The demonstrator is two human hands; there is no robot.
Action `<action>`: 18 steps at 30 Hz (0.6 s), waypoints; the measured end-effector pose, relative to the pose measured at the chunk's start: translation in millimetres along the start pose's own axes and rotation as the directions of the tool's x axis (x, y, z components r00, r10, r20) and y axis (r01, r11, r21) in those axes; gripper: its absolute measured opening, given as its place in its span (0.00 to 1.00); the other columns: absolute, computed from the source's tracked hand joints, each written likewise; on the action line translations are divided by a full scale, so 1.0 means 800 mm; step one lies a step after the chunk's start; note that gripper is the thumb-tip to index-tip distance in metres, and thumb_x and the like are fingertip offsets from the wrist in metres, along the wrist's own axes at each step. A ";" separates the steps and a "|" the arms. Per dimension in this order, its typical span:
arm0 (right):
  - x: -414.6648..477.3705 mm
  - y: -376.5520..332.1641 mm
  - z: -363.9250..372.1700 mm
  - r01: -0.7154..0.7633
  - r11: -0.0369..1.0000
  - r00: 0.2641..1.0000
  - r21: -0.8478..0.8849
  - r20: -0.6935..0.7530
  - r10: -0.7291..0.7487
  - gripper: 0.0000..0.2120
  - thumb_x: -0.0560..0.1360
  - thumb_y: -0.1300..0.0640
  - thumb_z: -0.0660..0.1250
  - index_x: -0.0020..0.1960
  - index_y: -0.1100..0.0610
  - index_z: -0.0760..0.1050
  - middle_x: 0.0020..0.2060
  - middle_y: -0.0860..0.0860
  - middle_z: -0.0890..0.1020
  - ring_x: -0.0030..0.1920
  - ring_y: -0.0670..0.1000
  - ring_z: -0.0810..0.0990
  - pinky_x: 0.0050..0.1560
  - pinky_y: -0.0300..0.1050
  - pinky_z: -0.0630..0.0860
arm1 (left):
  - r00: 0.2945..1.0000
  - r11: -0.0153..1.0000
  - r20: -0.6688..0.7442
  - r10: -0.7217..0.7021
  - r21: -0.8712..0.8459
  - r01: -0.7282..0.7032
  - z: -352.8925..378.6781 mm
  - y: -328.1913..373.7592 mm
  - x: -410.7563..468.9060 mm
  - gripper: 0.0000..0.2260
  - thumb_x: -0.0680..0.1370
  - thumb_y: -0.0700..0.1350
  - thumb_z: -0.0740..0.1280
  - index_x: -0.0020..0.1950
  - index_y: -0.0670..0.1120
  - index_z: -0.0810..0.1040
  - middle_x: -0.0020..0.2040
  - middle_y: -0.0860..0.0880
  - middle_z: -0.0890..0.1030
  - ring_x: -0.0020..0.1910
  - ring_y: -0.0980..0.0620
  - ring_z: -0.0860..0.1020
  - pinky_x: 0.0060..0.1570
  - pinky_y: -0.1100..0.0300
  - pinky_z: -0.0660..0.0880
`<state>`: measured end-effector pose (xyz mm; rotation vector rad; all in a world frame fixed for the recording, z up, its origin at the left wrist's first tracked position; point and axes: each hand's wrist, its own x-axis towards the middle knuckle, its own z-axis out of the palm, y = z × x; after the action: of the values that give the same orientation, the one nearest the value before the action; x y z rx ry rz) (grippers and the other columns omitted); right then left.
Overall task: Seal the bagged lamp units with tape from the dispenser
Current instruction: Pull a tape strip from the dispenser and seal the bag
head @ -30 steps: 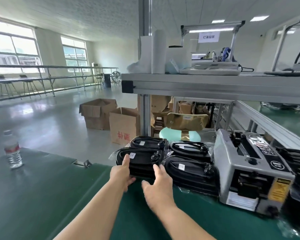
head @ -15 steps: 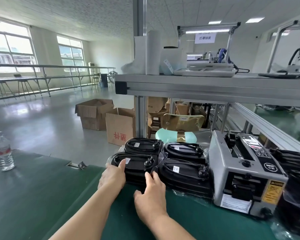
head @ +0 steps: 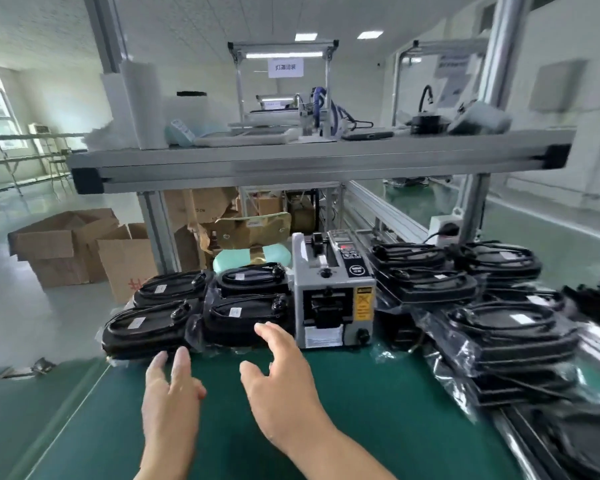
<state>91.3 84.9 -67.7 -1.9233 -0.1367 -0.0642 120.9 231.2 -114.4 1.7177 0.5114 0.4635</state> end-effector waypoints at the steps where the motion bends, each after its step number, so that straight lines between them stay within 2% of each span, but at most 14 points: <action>1: -0.016 0.001 -0.023 0.004 1.000 0.999 0.011 -0.032 -0.004 0.26 0.80 0.54 0.61 0.77 0.45 0.61 0.75 0.37 0.60 0.75 0.39 0.58 0.77 0.42 0.57 | 0.998 0.999 0.046 0.045 -0.027 -0.044 0.013 0.012 -0.026 0.17 0.82 0.56 0.59 0.69 0.52 0.71 0.28 0.47 0.79 0.35 0.45 0.76 0.46 0.47 0.71; 4: -0.063 0.005 -0.096 0.008 1.000 0.992 -0.012 -0.126 -0.010 0.24 0.80 0.54 0.62 0.75 0.43 0.64 0.70 0.34 0.64 0.72 0.39 0.62 0.75 0.40 0.60 | 0.962 0.982 0.234 0.140 -0.154 -0.105 0.057 0.056 -0.105 0.11 0.81 0.58 0.61 0.57 0.55 0.78 0.30 0.52 0.79 0.31 0.51 0.74 0.39 0.52 0.71; 7: -0.110 0.009 -0.166 0.019 0.997 0.973 -0.080 -0.230 -0.037 0.23 0.80 0.55 0.63 0.73 0.45 0.66 0.70 0.37 0.68 0.71 0.38 0.65 0.75 0.42 0.62 | 0.866 0.965 0.430 0.254 -0.176 -0.195 0.104 0.095 -0.175 0.07 0.82 0.54 0.62 0.53 0.56 0.80 0.30 0.56 0.79 0.27 0.59 0.74 0.34 0.57 0.71; 10: -0.153 0.018 -0.231 0.008 0.987 0.943 -0.163 -0.328 -0.062 0.22 0.79 0.56 0.65 0.72 0.47 0.69 0.70 0.39 0.70 0.71 0.39 0.66 0.74 0.43 0.64 | 0.767 0.947 0.556 0.321 -0.195 -0.255 0.148 0.123 -0.239 0.05 0.82 0.51 0.63 0.52 0.57 0.79 0.33 0.58 0.81 0.29 0.62 0.76 0.32 0.63 0.72; 13: -0.189 0.037 -0.291 -0.036 0.968 0.902 -0.247 -0.425 -0.074 0.21 0.78 0.56 0.65 0.71 0.49 0.70 0.68 0.40 0.71 0.70 0.40 0.67 0.73 0.40 0.64 | 0.697 0.943 0.637 0.328 -0.174 -0.284 0.181 0.131 -0.292 0.06 0.81 0.53 0.63 0.54 0.57 0.79 0.36 0.57 0.82 0.30 0.61 0.77 0.38 0.58 0.75; 15: -0.206 0.055 -0.329 -0.091 0.951 0.870 -0.294 -0.488 -0.068 0.21 0.78 0.56 0.65 0.71 0.49 0.70 0.68 0.41 0.72 0.69 0.41 0.67 0.70 0.36 0.62 | 0.664 0.935 0.674 0.323 -0.119 -0.334 0.199 0.129 -0.320 0.11 0.80 0.56 0.63 0.59 0.56 0.78 0.40 0.57 0.83 0.36 0.62 0.79 0.42 0.58 0.75; 18: -0.223 0.090 -0.379 -0.220 0.928 0.804 -0.300 -0.594 -0.001 0.21 0.78 0.55 0.66 0.71 0.50 0.71 0.67 0.44 0.73 0.68 0.44 0.69 0.65 0.37 0.63 | 0.604 0.891 0.719 0.344 -0.046 -0.452 0.219 0.125 -0.351 0.15 0.79 0.57 0.64 0.65 0.55 0.76 0.50 0.61 0.80 0.48 0.66 0.77 0.45 0.71 0.70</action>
<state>-70.0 -235.3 -48.8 -2.1767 0.4388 -0.6426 -2.5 -87.0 -59.8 1.9860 -0.4439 0.0275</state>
